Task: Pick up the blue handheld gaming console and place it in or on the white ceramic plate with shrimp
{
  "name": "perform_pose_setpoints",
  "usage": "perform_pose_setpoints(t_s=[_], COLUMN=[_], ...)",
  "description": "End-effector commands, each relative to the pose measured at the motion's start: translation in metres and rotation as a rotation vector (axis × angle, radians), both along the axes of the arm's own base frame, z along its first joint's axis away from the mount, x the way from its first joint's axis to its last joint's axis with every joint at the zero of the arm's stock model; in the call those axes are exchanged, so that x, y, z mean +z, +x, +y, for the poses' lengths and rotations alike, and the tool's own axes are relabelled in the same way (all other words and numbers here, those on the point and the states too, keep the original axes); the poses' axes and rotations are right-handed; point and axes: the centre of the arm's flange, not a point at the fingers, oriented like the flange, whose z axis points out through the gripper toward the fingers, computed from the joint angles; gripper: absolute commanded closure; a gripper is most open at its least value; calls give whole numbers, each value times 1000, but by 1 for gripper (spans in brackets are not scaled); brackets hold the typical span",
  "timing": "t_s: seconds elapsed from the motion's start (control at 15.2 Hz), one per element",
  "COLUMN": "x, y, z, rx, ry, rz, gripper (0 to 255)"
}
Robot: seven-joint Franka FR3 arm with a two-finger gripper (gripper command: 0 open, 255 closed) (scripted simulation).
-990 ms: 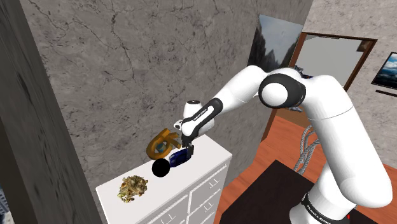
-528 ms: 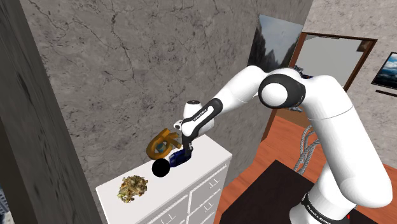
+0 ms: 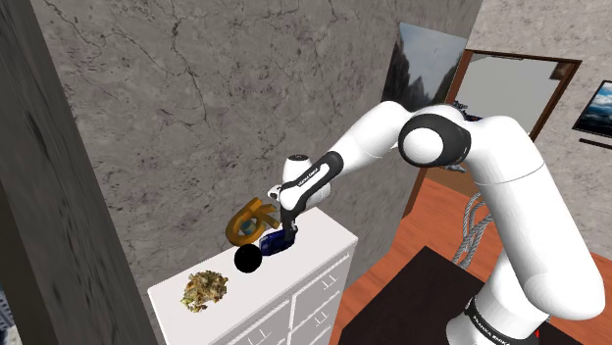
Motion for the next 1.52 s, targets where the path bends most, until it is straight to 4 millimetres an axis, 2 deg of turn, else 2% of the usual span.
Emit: perform_pose_setpoints(t_s=[0.0, 1.32, 1.45], x=[6, 109, 111], y=[0, 0, 1], z=[0, 0, 26], rx=[0, 0, 0], ry=[0, 0, 0], rz=[-1, -1, -1], gripper=[255, 255, 255])
